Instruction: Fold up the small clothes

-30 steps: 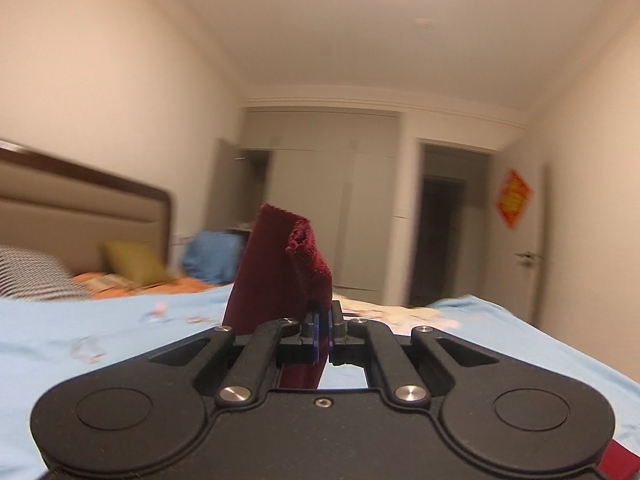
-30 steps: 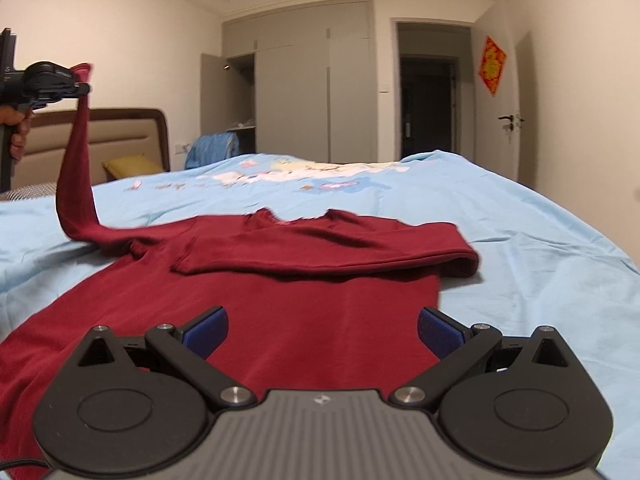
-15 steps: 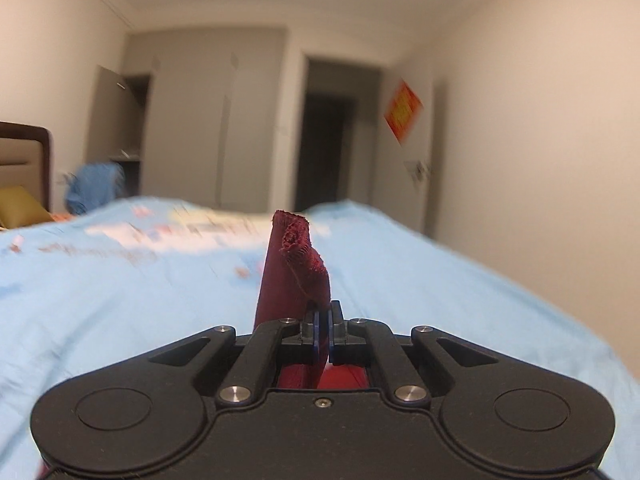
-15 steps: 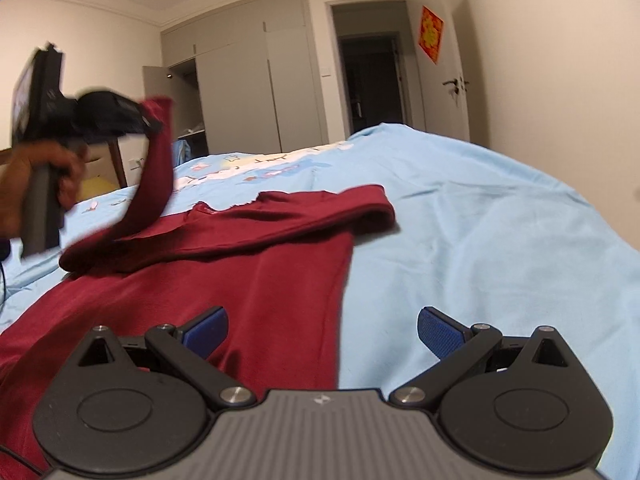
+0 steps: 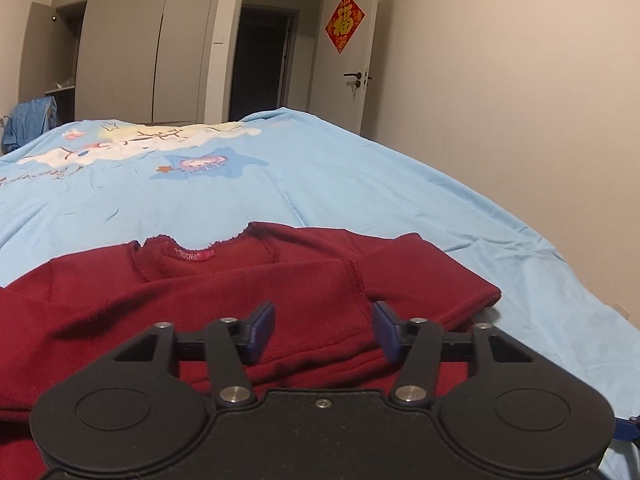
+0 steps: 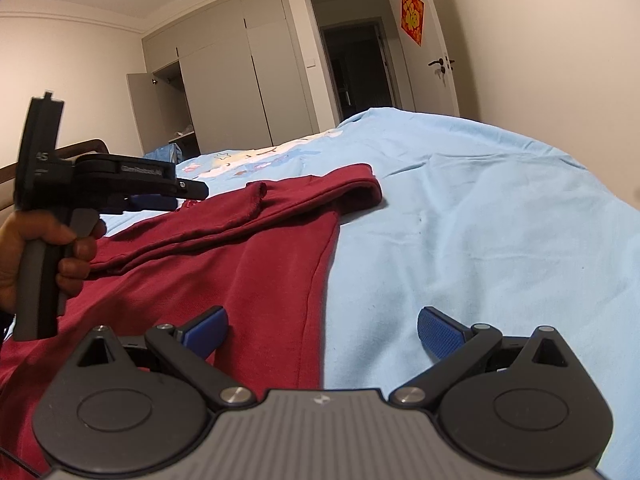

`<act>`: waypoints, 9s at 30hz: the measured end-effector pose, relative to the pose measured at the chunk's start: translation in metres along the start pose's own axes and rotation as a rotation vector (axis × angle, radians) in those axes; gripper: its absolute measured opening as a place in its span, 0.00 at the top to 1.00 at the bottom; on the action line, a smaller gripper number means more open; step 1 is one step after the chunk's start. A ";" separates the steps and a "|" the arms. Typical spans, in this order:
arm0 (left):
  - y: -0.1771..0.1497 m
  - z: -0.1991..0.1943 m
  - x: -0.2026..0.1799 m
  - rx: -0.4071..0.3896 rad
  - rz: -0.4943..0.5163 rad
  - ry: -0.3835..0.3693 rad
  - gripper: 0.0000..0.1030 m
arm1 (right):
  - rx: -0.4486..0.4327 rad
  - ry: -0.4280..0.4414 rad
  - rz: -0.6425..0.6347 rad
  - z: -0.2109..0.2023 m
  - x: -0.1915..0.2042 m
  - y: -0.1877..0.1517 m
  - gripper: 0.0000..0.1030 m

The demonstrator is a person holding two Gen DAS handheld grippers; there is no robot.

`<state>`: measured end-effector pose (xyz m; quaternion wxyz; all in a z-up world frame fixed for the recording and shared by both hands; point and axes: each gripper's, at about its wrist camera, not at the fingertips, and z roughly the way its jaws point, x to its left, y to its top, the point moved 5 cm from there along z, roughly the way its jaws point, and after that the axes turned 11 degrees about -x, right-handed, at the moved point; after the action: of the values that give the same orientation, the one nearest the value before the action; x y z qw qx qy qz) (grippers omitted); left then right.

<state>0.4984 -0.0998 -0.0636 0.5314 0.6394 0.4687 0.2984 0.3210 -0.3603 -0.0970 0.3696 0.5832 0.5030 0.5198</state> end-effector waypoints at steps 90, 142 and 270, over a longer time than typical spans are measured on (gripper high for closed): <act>-0.013 -0.110 0.160 -0.045 0.282 0.514 0.54 | 0.114 0.028 -0.260 0.194 0.082 0.026 0.00; -0.069 -0.231 0.118 0.180 -0.038 0.449 0.05 | 0.238 0.059 -0.359 0.095 0.067 0.016 0.00; 0.045 -0.463 -0.074 -0.580 0.374 0.404 0.95 | -0.788 -0.014 -0.689 -0.298 0.104 0.079 0.94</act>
<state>0.0751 0.0174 0.1074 0.5234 0.4656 0.3356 0.6298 0.0407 -0.3043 0.0584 0.7140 0.2042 0.4295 0.5138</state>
